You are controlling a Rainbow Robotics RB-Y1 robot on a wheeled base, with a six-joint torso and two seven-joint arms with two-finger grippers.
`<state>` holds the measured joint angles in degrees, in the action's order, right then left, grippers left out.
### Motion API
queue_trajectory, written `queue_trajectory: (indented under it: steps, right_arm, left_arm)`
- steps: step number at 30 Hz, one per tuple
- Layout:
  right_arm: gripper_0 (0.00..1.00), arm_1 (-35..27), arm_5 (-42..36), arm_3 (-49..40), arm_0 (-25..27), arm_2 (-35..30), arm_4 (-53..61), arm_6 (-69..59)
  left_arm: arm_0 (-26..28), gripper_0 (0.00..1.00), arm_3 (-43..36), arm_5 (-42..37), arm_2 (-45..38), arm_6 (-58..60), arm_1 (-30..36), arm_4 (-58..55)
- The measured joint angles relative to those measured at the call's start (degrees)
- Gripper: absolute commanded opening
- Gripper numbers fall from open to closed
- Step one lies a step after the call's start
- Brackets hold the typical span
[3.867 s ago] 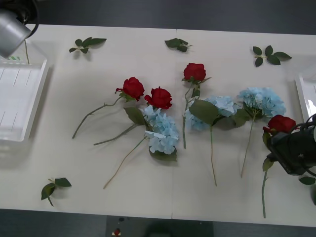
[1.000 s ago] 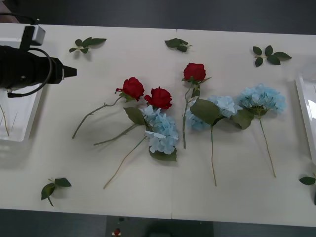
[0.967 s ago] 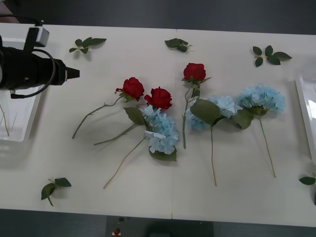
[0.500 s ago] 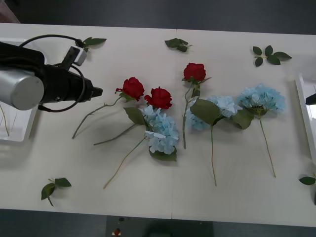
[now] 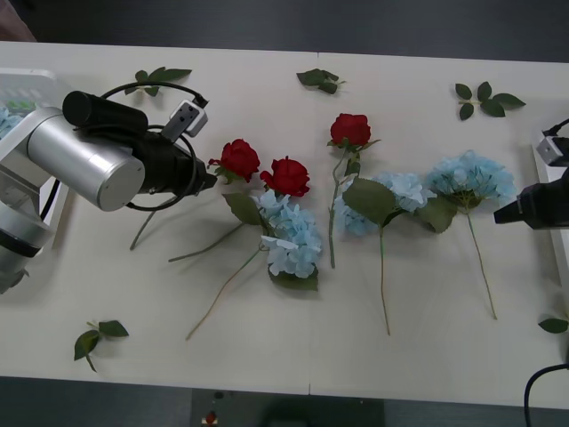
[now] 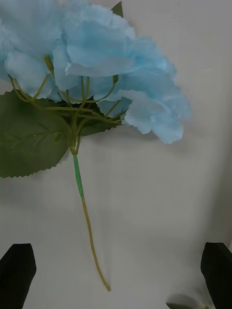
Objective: Put the red flowers into the right box and the blue flowers into the left box
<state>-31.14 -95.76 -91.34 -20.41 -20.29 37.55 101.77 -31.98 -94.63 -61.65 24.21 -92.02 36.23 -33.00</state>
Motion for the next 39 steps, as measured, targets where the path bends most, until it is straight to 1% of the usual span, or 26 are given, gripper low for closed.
queue_trajectory:
  steps: [5, 10, 12, 18, 21, 25, 28, 29, 30, 31, 32, 33, 34, 35, 36, 37, 38, 39]
  right_arm:
    - [1.0, 1.7, 3.6, 0.0, 2.2, 3.4, -0.9, 1.1]
    - [1.0, 1.9, 8.6, 0.0, 4.6, 7.6, -1.5, 1.1]
    - [1.0, 1.9, 9.5, 0.0, 5.3, 8.9, -1.8, 1.1]
    - [1.0, 4.6, 9.7, 0.1, 5.8, 8.5, -3.2, 1.1]
    - [1.0, 6.2, 12.3, 1.3, 5.8, 7.8, -3.2, 1.1]
    - [1.0, 6.9, 15.2, 3.4, 5.8, 8.6, -3.4, 1.2]
    - [1.0, 6.9, 16.6, 4.2, 5.8, 9.9, -3.9, 1.2]
    - [1.0, 6.9, 16.8, 4.3, 5.8, 10.1, -3.9, 1.2]
    - [1.0, 6.9, 16.9, 4.4, 5.8, 10.2, -3.9, 1.2]
    - [1.0, 6.9, 17.0, 4.5, 5.8, 10.3, -3.9, 1.2]
    - [0.97, 6.9, 17.1, 4.5, 5.8, 10.3, -3.9, 1.2]
    - [0.89, 6.9, 17.7, 4.6, 5.8, 10.3, -3.9, 1.2]
    - [0.66, 6.9, 18.3, 4.8, 5.8, 10.3, -3.9, 1.2]
    - [0.3, 6.9, 19.0, 5.0, 5.8, 10.3, -3.9, 1.2]
    - [0.14, 6.9, 19.4, 5.1, 5.8, 10.3, -3.9, 1.2]
    - [0.09, 6.9, 19.4, 5.2, 5.8, 10.3, -3.9, 1.2]
    - [0.0, 6.9, 19.3, 5.3, 5.8, 10.3, -3.9, 1.2]
    - [0.0, 6.9, 19.3, 5.3, 5.8, 10.3, -3.9, 1.2]
  left_arm:
    - [-1.2, 1.0, 3.7, 1.9, 0.8, 0.0, -1.1, 0.4]
    - [-1.5, 1.0, 7.1, 2.0, 0.8, -0.3, -2.4, 2.5]
    - [-1.9, 1.0, 9.0, 2.0, 0.8, -1.4, -3.3, 2.6]
    - [-3.9, 1.0, 14.5, 6.1, 2.2, -3.6, -5.1, 4.6]
    - [-5.3, 1.0, 17.0, 7.6, 4.9, -3.6, -5.1, 4.6]
    - [-6.0, 1.0, 17.9, 7.7, 6.5, -3.6, -5.1, 4.6]
    - [-6.0, 0.96, 17.9, 7.7, 6.6, -3.6, -5.1, 4.6]
    - [-6.0, 0.93, 17.9, 7.7, 6.6, -3.6, -5.1, 4.6]
    - [-6.0, 0.88, 17.9, 7.7, 6.6, -3.6, -5.1, 4.6]
    - [-6.0, 0.87, 17.9, 7.7, 6.6, -3.6, -5.1, 4.6]
    - [-6.0, 0.85, 17.9, 7.7, 6.6, -3.6, -5.1, 4.6]
    - [-6.0, 0.84, 17.9, 7.7, 6.6, -3.6, -5.1, 4.6]
    - [-6.0, 0.82, 17.9, 7.7, 6.7, -3.6, -5.1, 4.6]
    - [-6.0, 0.81, 17.9, 7.7, 6.8, -3.6, -5.1, 4.6]
    - [-6.0, 0.8, 17.9, 7.7, 6.9, -3.6, -5.1, 4.6]
    - [-6.0, 0.78, 17.9, 7.7, 7.1, -3.6, -5.1, 4.6]
    - [-6.0, 0.77, 17.9, 7.7, 7.4, -3.6, -5.1, 4.6]
    - [-6.0, 0.76, 17.9, 7.7, 7.7, -3.6, -5.1, 4.6]
